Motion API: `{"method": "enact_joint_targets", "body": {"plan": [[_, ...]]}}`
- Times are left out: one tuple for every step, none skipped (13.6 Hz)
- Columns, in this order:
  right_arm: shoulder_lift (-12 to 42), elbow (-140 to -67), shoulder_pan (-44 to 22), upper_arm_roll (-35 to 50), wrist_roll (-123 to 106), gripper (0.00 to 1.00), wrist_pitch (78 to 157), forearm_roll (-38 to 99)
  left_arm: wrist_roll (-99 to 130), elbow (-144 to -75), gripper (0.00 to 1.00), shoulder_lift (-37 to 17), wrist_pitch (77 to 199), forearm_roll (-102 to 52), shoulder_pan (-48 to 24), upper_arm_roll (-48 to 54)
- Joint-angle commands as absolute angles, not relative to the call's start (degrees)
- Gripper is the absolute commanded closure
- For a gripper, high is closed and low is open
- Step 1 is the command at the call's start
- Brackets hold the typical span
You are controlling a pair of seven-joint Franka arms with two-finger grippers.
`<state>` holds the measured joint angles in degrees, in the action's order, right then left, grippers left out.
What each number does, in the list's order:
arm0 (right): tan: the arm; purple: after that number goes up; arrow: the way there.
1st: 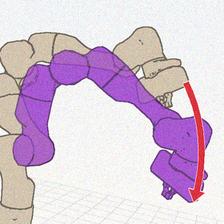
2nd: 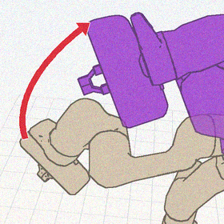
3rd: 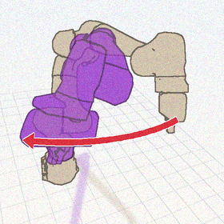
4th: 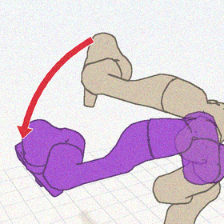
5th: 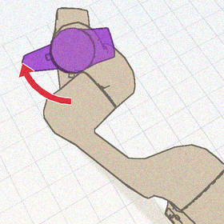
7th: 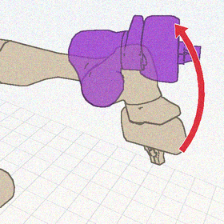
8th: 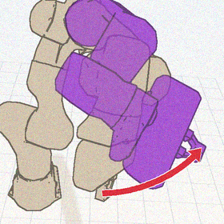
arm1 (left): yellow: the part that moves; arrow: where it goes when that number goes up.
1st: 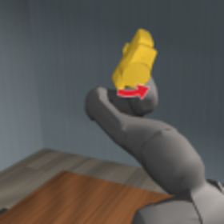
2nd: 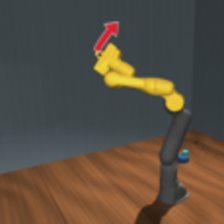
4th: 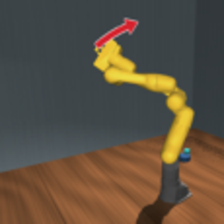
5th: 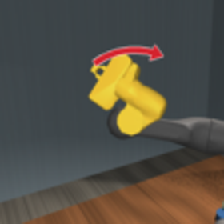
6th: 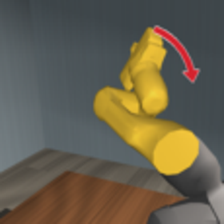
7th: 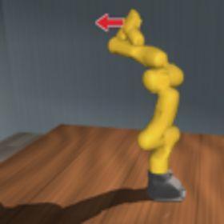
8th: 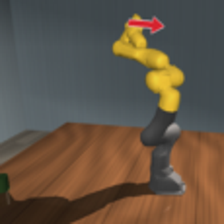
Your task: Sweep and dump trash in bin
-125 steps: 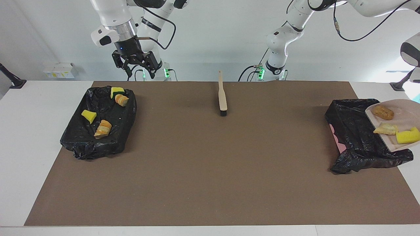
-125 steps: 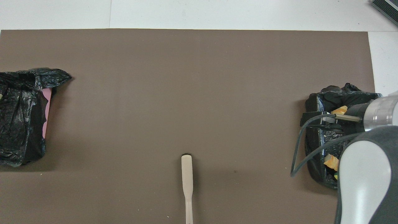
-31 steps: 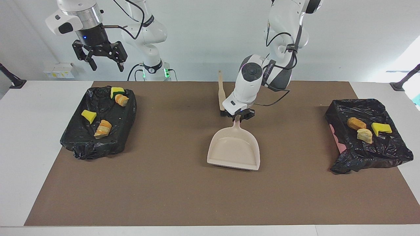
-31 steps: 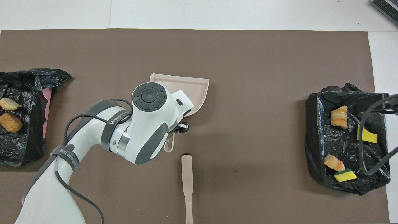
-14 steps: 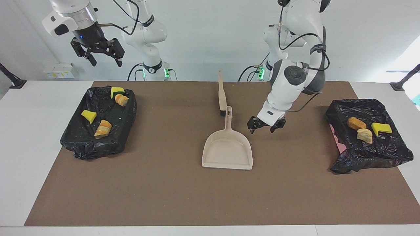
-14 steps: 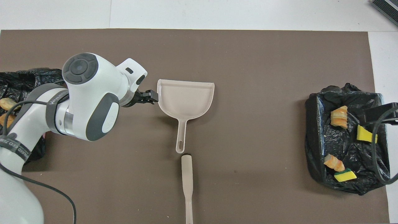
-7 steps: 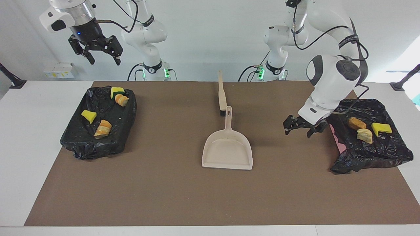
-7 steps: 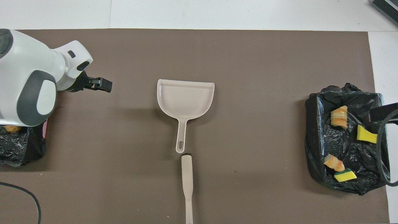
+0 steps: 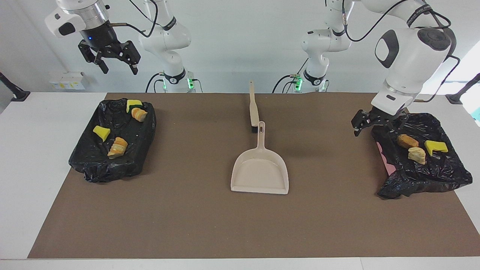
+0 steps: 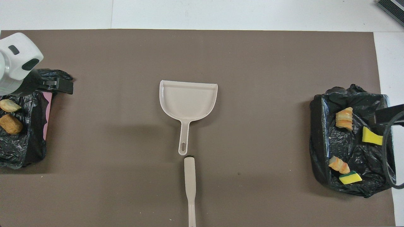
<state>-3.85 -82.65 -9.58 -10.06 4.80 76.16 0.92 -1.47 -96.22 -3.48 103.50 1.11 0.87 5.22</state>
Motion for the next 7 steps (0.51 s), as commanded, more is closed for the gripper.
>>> {"method": "enact_joint_targets", "body": {"plan": [[-4.2, -82.8, -9.5, -10.4, 4.2, 0.00, 76.8, 1.8, -1.6, -96.6, 0.00, 0.1, 98.7, 1.9, 2.5, 5.8], [-4.2, -82.8, -9.5, -10.4, 4.2, 0.00, 76.8, 1.8, -1.8, -96.4, 0.00, 1.2, 97.3, 1.9, 2.5, 5.8], [-4.2, -82.8, -9.5, -10.4, 4.2, 0.00, 76.8, 1.8, -1.8, -95.6, 0.00, 1.6, 94.4, 1.9, 2.5, 5.8], [-4.2, -82.8, -9.5, -10.4, 4.2, 0.00, 76.8, 1.8, -1.8, -93.5, 0.00, 1.5, 90.9, 1.8, 2.4, 5.8], [-4.2, -82.8, -9.5, -10.4, 4.3, 0.00, 76.8, 1.8, -1.8, -91.6, 0.00, 1.1, 88.1, 1.7, 2.4, 5.9], [-4.2, -82.8, -9.5, -10.4, 4.2, 0.00, 76.8, 1.8, -1.9, -91.1, 0.00, 1.1, 87.1, 1.7, 2.4, 5.9], [-4.2, -82.8, -9.5, -10.4, 4.2, 0.00, 76.8, 1.8, -1.9, -91.5, 0.00, 1.3, 87.4, 1.6, 2.4, 5.9]]}}
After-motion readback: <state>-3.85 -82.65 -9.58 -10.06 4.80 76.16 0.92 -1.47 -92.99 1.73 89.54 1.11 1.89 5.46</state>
